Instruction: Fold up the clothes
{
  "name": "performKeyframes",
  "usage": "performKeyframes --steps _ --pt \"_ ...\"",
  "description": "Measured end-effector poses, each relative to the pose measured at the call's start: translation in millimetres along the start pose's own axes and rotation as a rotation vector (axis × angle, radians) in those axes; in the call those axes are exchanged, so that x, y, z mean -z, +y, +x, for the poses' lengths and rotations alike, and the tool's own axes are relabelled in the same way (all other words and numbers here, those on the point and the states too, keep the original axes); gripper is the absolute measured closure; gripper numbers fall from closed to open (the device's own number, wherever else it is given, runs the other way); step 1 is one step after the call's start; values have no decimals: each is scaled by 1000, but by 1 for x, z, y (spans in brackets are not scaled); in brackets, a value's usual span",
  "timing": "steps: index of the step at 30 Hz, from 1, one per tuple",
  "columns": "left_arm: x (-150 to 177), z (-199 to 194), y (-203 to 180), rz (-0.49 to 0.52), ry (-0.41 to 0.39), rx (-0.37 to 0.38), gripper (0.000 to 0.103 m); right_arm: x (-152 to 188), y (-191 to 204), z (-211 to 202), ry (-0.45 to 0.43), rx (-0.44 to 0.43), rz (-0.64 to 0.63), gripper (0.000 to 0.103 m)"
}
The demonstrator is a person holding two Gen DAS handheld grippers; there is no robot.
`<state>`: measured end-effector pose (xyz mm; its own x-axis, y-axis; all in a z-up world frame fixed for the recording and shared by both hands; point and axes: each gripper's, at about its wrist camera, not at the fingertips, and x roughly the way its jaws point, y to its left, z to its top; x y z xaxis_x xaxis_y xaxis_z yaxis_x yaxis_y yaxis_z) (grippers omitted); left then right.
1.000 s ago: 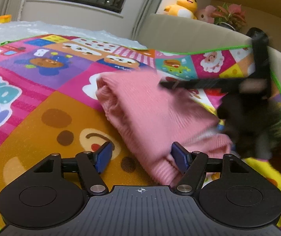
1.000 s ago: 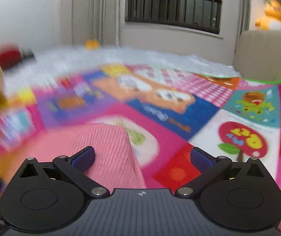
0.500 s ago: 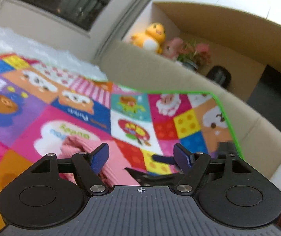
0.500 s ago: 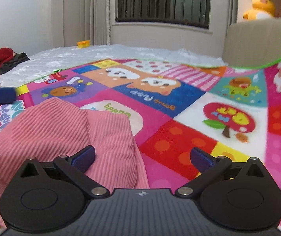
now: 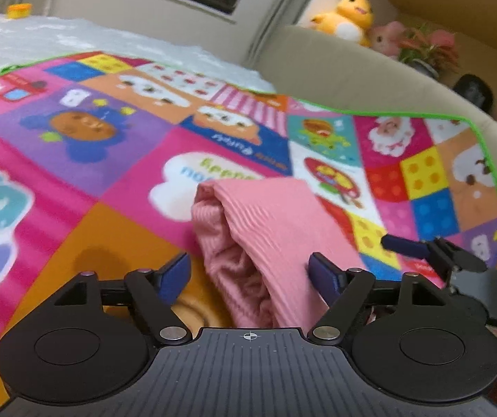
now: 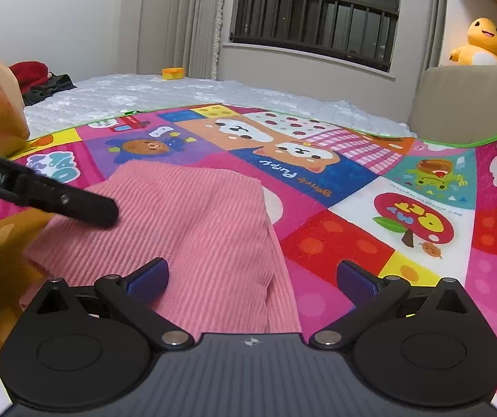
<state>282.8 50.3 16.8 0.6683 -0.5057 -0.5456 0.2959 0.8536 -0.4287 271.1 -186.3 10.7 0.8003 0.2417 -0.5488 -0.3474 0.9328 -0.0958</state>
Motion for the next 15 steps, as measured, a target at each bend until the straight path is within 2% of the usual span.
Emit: performKeyframes --steps 2,3,5,7,10,11,13,15 --pt "5 -1 -1 -1 19 -1 24 1 -1 0 1 -9 7 0" --pt "8 0 0 1 29 6 24 0 -4 0 8 -41 30 0" --pt "15 0 0 7 49 22 33 0 -21 1 34 -174 162 0" --pt "21 0 0 14 60 40 39 5 -39 5 57 -251 305 0" --pt "29 -2 -1 20 68 70 50 15 -54 13 76 -257 392 0" --pt "32 -2 -1 21 71 80 52 16 -55 14 79 -285 397 5" --pt "34 1 0 30 65 87 54 19 -55 17 86 -341 407 33" --pt "33 6 2 37 57 95 55 20 -54 20 93 -387 420 45"
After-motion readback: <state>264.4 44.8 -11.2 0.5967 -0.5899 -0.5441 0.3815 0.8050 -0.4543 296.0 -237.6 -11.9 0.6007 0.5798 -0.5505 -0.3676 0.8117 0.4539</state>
